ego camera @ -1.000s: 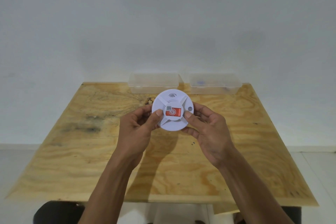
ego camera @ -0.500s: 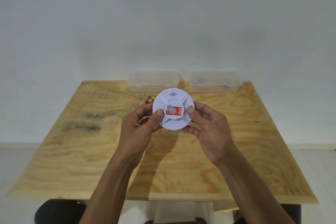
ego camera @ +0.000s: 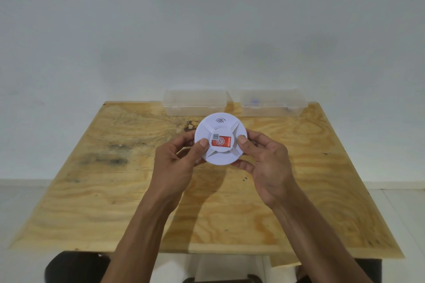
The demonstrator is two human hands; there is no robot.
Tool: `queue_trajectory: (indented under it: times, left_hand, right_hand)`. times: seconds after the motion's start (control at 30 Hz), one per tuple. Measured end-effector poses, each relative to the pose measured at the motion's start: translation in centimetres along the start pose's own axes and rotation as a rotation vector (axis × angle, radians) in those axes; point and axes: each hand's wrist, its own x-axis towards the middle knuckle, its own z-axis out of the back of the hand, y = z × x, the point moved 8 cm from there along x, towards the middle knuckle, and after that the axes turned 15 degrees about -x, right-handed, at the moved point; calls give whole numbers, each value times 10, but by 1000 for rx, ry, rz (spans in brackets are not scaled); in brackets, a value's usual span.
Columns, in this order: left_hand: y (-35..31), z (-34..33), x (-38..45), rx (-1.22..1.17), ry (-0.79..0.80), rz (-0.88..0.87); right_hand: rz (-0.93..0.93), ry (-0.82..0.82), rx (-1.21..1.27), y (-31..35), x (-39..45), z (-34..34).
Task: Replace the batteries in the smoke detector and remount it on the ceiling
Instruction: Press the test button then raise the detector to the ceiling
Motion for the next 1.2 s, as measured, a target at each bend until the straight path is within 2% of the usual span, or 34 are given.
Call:
queue_trajectory:
  times: [0.7,0.93,1.2]
  left_hand:
    - [2,1,6,-6,-4,8]
    - [2,3,7,-41,-17,14]
    - [3,2,5,-78,-1,40]
  right_hand:
    - [-49,19,49,-6,3,-2]
    - [5,104,97,-2,-3,-6]
    - [28,87,92,-1,-4,-5]
